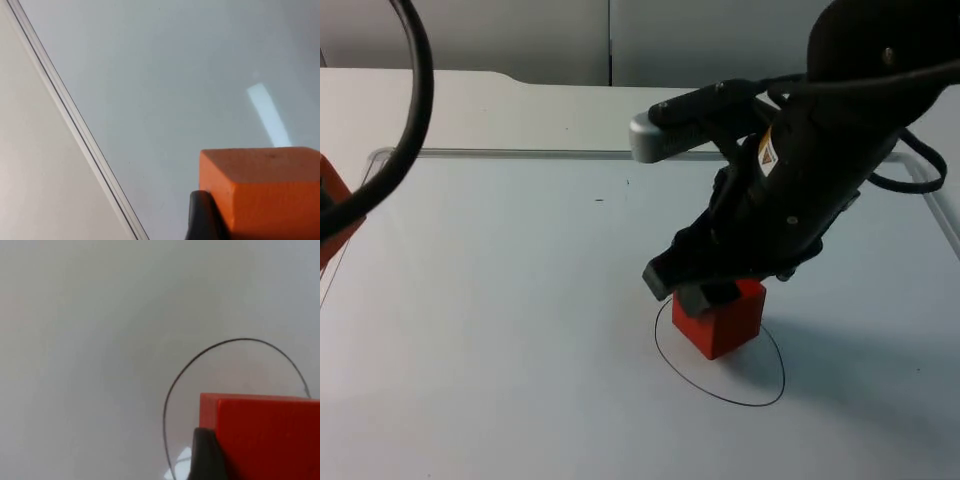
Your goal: Pick up one cube with the left hand and another cube with the right hand. First place the cube in the right hand at the target position, then stack the cube in the left hand on top.
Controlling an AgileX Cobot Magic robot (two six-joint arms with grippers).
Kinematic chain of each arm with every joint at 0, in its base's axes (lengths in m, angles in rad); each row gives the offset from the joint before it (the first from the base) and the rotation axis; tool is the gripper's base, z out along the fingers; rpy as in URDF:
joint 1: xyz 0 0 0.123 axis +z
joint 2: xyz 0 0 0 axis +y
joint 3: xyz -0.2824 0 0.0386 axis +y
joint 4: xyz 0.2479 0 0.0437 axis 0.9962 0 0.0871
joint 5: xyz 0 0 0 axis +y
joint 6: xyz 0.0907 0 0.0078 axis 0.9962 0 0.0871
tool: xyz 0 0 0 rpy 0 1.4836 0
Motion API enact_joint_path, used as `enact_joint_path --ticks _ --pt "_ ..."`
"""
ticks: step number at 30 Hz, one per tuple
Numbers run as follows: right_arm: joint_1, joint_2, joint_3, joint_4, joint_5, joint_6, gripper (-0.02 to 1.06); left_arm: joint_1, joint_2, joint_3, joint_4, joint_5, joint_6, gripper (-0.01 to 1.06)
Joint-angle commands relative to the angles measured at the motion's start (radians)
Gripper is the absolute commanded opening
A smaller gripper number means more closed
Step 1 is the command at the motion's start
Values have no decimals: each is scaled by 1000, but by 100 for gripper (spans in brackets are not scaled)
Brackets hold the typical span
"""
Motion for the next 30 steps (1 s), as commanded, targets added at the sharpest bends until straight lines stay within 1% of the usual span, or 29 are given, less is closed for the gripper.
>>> enact_joint_path --ticks 1,3,4,6,11,13,16,19,25,30 --pt "22 6 1 -36 -22 35 0 -6 -6 4 -1 -13 2 19" --pt "38 8 1 -92 -33 111 0 -6 -6 4 -1 -13 2 19" --pt "38 8 1 -92 -33 111 0 -6 -6 4 -1 -13 2 19" --pt "41 8 1 -119 -38 144 0 -6 -6 4 1 -13 2 19" --pt "41 8 3 -119 -33 146 0 -6 -6 4 1 -13 2 19" --pt "43 8 12 -119 -48 146 0 -6 -6 4 1 -13 2 19" --pt "43 4 73 -117 -105 155 0 -6 -6 4 2 -13 2 19" --pt "43 4 102 -117 -131 155 0 -6 -6 4 2 -13 2 19" --pt "43 4 107 -115 -171 158 0 -6 -6 4 2 -13 2 19" --pt "41 4 107 -119 -160 166 0 -6 -6 4 2 -13 2 19"
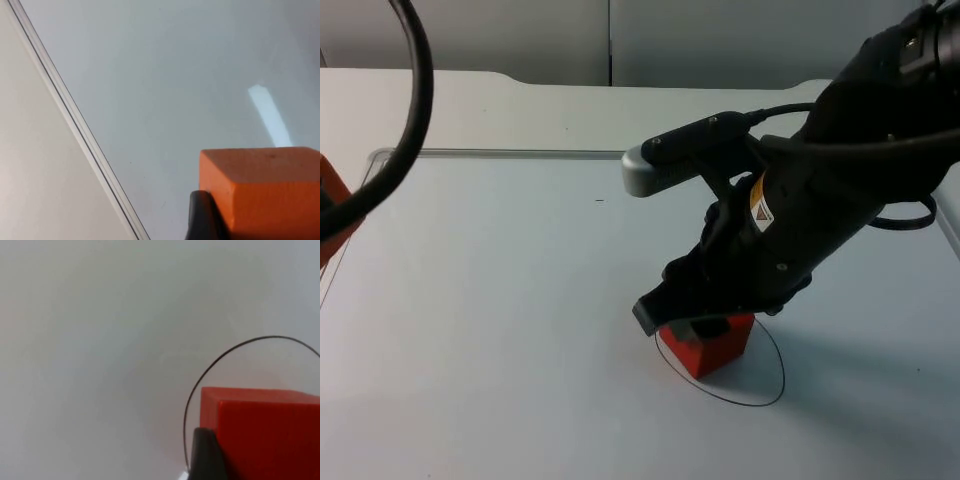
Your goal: Pick up one cube with the left hand and another cube with the right hand. First place the cube in the right hand at the target position, then stack the cube in the left hand on top.
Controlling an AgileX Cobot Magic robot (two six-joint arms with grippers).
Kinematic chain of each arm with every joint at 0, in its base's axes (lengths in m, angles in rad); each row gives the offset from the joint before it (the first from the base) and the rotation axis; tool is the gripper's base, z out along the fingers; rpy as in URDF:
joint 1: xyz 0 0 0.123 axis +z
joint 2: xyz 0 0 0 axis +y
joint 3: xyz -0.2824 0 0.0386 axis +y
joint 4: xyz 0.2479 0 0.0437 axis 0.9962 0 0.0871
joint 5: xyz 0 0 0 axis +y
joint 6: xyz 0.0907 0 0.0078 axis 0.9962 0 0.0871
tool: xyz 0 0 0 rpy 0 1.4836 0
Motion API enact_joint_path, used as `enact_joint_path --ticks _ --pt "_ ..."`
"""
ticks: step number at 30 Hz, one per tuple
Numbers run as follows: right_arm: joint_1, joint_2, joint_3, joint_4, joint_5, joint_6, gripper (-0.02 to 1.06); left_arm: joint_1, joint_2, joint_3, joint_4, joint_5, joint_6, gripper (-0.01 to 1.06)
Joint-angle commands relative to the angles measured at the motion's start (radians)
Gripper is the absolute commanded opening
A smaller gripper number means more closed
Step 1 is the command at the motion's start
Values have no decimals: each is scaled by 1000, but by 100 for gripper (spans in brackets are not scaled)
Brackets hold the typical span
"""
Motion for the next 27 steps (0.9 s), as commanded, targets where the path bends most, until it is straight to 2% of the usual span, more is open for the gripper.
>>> enact_joint_path --ticks 1,5,27 --pt "2 -2 7 -3 -3 10 0 -6 -6 4 -2 -13 1 19" --pt "2 -2 7 -22 27 10 0 -6 -6 4 -2 -13 1 19" --pt "2 0 7 -43 71 24 0 -6 -6 4 -2 -13 1 19"
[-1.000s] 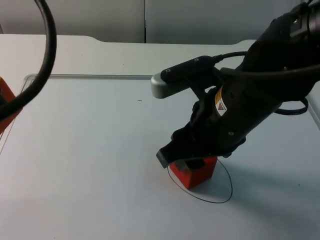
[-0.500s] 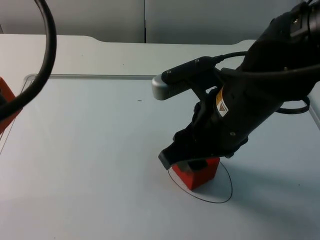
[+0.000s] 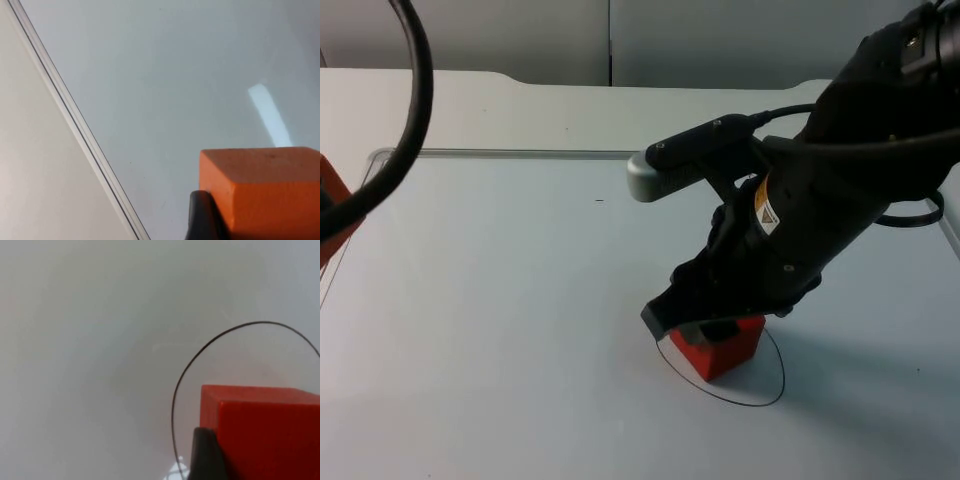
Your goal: Pick up one cube with the left hand and another cube with the right hand. First place the cube in the right hand at the target position, then stack the cube in the left hand on top.
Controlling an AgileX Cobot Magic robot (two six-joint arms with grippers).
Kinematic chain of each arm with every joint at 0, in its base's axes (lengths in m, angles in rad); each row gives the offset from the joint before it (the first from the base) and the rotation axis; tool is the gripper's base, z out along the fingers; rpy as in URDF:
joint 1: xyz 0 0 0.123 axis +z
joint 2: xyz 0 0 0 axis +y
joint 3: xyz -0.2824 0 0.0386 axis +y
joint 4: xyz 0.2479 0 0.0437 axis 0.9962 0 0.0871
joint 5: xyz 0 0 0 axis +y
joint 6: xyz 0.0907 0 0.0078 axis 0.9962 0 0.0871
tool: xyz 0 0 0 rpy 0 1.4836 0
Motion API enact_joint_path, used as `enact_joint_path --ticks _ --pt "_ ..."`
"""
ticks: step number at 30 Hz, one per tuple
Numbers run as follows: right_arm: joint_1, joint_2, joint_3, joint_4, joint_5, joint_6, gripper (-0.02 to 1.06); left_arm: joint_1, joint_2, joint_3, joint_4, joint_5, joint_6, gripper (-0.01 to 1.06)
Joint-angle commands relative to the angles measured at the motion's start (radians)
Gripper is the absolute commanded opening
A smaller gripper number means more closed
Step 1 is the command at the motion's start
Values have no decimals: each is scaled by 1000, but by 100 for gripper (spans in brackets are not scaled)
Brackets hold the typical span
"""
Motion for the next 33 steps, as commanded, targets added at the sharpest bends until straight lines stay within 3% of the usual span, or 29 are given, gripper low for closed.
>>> enact_joint_path --ticks 1,10,14,15,19,24,33 --pt "2 0 7 -11 31 5 0 -6 -6 4 -2 -13 1 19" --pt "2 0 7 -11 40 9 5 -6 -6 4 -2 -13 1 19" --pt "2 0 7 -13 40 27 34 -6 -6 4 -2 -13 1 19" --pt "2 0 7 -13 40 27 34 -6 -6 4 -2 -13 1 19" --pt "2 0 7 -13 40 29 61 -6 -6 4 -2 -13 1 19" --pt "2 0 7 -14 38 29 76 -6 -6 4 -2 -13 1 19" --pt "2 -40 -19 -18 76 27 76 -6 -6 4 -2 -13 1 19"
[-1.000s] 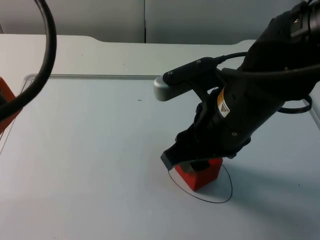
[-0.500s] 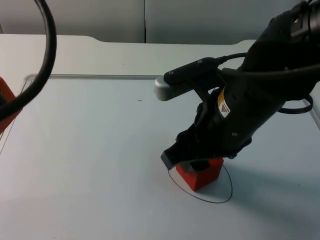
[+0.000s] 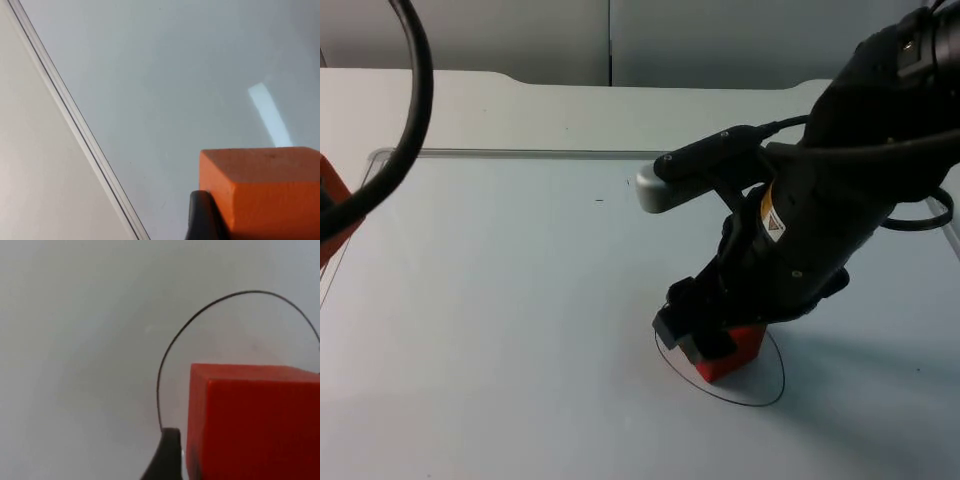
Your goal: Pick up one cube with the left hand and another cube with the right hand. First place the cube in the right hand at the target position, then stack the cube in the left hand on top.
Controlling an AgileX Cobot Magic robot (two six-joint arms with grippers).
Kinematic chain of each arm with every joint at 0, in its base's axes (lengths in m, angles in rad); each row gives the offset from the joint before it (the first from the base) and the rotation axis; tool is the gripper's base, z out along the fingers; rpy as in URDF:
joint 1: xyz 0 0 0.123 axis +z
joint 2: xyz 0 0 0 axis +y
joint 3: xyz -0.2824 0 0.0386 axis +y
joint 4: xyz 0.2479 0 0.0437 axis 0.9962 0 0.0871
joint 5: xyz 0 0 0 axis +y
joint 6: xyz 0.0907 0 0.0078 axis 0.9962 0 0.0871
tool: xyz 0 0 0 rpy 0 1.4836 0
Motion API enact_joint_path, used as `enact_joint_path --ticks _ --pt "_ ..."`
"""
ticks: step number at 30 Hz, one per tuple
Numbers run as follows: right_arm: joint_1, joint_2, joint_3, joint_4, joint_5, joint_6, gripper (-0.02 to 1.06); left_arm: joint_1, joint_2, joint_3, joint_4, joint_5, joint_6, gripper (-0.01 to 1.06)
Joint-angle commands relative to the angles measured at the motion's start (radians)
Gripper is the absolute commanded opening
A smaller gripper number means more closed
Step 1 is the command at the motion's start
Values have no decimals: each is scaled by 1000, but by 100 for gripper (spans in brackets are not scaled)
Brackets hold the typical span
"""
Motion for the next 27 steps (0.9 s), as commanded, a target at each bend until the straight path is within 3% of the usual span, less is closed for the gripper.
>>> enact_joint_path --ticks 1,10,16,22,27 --pt "2 -31 -17 -6 13 1 76 -6 -6 4 -2 -13 1 19" --pt "2 -382 -42 -6 14 -38 76 -6 -6 13 -1 -24 1 19" --pt "2 -675 -69 -4 19 -147 76 -6 -6 10 -8 -28 8 19" --pt "2 -981 -69 -2 58 -207 76 -6 29 -107 -105 33 114 19" --pt "2 -1111 -69 -6 136 -209 76 -8 125 -242 -224 89 219 19"
